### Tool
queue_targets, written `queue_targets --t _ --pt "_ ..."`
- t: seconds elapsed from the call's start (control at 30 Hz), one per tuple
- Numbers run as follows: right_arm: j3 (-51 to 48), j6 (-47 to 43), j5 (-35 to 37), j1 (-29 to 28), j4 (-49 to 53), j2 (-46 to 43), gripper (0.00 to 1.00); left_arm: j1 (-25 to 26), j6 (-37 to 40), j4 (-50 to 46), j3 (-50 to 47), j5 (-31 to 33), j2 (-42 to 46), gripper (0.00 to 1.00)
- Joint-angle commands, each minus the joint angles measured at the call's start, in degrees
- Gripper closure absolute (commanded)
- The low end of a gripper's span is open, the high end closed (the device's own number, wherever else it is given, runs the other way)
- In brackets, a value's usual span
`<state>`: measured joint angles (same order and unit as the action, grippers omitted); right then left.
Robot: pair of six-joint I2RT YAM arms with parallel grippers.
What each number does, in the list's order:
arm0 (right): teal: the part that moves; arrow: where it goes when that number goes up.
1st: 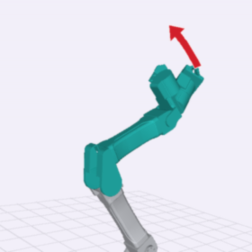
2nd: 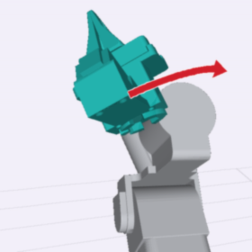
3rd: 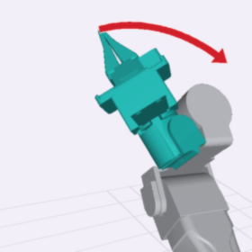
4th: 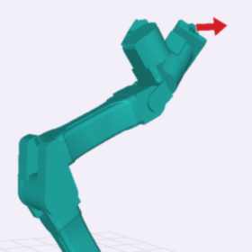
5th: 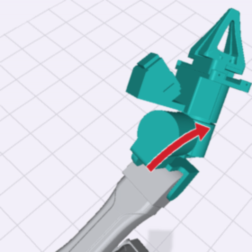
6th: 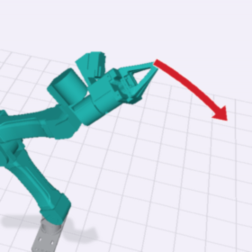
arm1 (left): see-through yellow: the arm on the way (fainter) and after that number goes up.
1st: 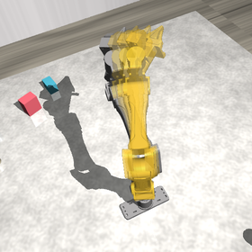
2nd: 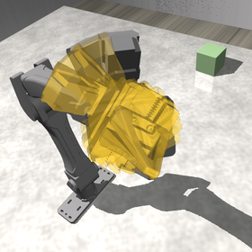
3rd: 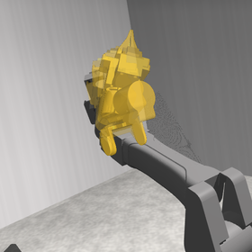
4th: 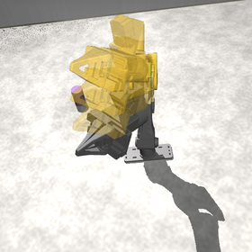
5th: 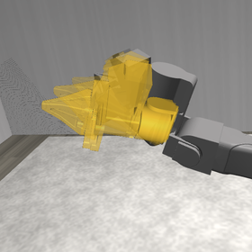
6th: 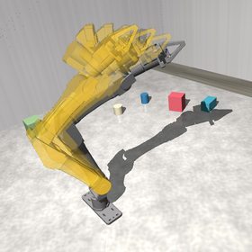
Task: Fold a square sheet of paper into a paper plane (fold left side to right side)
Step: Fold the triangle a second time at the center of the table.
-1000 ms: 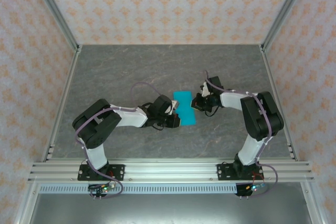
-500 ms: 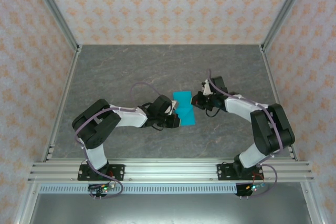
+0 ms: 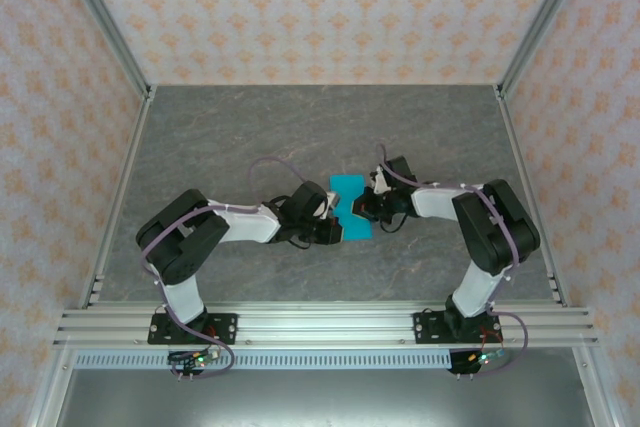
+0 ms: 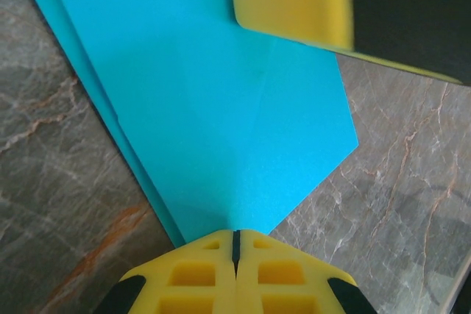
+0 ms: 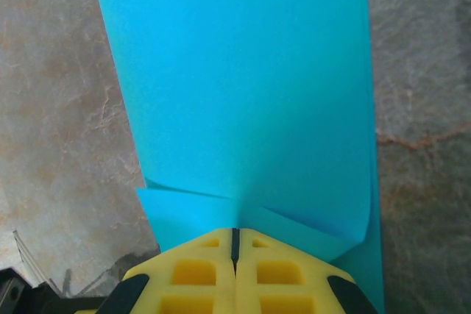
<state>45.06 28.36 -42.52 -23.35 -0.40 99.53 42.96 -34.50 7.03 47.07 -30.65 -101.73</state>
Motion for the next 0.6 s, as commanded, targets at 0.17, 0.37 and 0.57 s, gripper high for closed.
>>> queue_targets --t 0.17,0.37,0.57 --pt "1.46 -1.97 4.87 -0.14 5.83 1.43 1.0 -0.33 2.12 -6.36 5.09 -0.51 4.4 0.97" --pt "1.43 -2.08 5.04 -0.14 6.7 1.46 1.0 -0.33 3.56 -7.99 9.8 -2.32 -0.04 0.98" --pt "1.53 -2.17 4.72 -0.12 7.0 1.3 1.0 -0.68 5.67 -8.89 12.12 -2.43 -3.53 0.98"
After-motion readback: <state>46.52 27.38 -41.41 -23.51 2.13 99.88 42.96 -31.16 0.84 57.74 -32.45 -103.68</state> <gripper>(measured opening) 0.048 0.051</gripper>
